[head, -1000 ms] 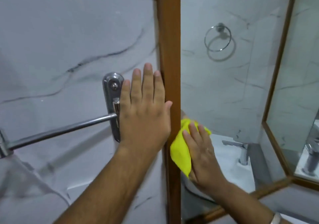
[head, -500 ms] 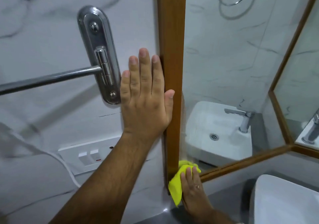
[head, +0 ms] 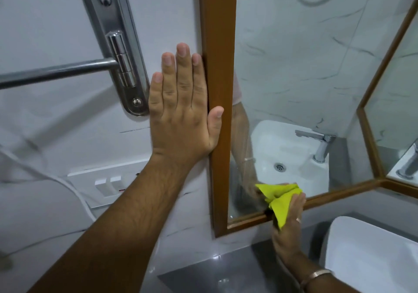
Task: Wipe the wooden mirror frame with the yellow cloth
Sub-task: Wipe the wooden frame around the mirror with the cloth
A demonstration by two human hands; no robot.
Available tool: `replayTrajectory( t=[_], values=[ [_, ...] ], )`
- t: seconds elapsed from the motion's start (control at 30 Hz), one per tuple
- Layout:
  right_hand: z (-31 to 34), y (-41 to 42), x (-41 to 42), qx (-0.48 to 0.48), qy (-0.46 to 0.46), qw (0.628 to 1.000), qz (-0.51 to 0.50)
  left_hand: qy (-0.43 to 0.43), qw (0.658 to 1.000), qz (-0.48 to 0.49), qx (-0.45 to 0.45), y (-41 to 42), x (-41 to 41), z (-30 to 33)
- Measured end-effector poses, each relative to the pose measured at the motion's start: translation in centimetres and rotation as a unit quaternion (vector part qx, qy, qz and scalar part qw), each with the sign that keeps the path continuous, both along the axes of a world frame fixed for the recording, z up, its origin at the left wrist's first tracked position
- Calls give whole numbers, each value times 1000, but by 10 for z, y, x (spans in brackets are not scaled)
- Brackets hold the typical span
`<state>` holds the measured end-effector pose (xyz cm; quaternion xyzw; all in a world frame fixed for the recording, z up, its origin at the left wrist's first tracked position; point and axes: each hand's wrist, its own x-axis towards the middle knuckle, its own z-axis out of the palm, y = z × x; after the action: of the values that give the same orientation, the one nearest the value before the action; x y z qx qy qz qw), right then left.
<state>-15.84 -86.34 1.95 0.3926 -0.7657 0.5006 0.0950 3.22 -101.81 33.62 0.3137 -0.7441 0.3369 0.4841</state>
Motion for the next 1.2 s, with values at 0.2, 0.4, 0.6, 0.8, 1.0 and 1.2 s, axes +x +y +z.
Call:
replayTrajectory(
  t=[0.2,0.4,0.6,0.8,1.0,1.2],
  values=[
    [7,-42,106,-24,80,986,141,-1,1000,3,-10,0,-1,-1],
    [120,-58,88,-110,176,966,157,-20,999,-13,-26,-2,6,-2],
    [314,-69,69,-184,243,938,163,-33,998,-54,-25,-3,15,0],
    [385,-71,66,-163,314,926,134,-34,996,-72,-27,-6,17,-2],
    [162,-27,86,26,184,969,166,-44,995,-88,-22,-7,19,-7],
    [89,-32,140,24,28,997,62,-48,993,-106,20,-1,20,-26]
  ],
)
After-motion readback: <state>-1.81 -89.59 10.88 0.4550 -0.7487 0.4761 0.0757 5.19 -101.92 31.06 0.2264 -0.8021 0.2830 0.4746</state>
